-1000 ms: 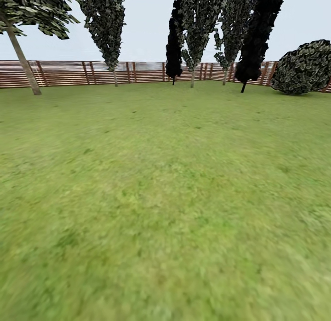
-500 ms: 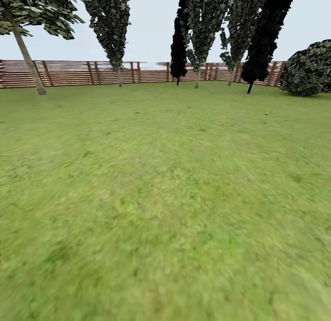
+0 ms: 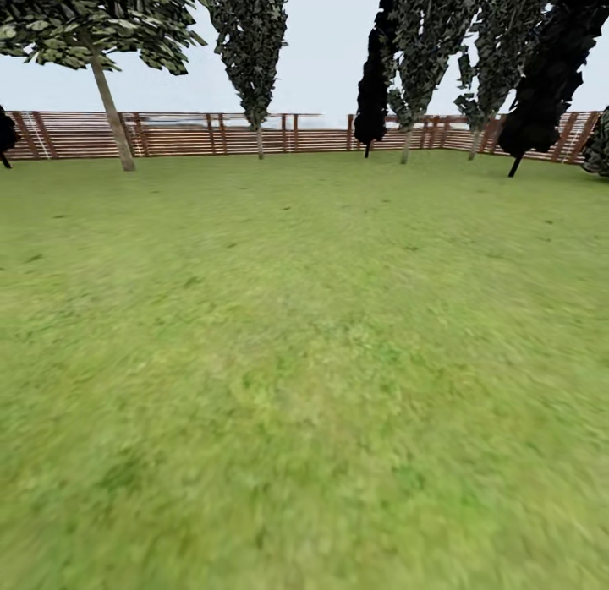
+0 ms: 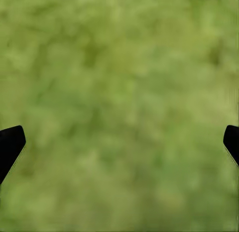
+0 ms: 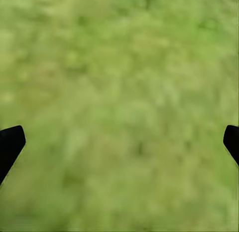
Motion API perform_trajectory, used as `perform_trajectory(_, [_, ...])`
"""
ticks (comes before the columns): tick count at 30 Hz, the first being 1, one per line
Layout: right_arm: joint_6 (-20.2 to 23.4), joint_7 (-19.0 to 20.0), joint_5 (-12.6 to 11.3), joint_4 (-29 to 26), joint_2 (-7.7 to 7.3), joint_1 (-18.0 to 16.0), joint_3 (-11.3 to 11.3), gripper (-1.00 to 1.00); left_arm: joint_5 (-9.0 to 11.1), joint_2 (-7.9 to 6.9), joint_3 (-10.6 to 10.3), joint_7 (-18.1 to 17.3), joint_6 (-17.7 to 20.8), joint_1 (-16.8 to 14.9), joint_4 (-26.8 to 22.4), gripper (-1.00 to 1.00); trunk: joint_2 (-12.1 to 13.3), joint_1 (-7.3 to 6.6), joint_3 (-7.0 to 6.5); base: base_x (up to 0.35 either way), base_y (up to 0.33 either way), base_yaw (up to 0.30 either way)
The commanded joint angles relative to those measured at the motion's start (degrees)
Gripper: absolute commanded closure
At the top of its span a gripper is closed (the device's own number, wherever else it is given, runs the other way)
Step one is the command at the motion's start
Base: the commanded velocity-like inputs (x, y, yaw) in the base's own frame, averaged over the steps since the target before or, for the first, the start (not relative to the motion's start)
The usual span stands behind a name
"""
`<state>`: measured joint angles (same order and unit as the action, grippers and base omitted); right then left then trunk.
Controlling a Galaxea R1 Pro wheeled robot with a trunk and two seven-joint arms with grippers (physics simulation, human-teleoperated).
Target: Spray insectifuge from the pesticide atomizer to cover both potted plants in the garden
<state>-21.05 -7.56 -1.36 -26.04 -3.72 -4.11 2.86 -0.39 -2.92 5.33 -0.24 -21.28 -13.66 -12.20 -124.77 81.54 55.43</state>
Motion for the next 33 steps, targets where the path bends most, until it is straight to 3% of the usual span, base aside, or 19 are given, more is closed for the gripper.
perform_trajectory(1, [-0.13,-0.35,-0.14,0.02,-0.03,-0.02,0.31,-1.00,-0.05,0.02,0.21,-0.03,-0.19,-0.05,0.07,-1.00,-0.02,0.03,0.05,0.339,-0.078,0.277])
perform_trajectory(33, [-0.22,-0.35,-0.14,0.02,-0.06,-0.02,0.31,-1.00,-0.05,0.08,0.21,-0.03,-0.19,-0.05,0.07,-1.00,-0.02,0.03,0.05,0.339,-0.079,0.277])
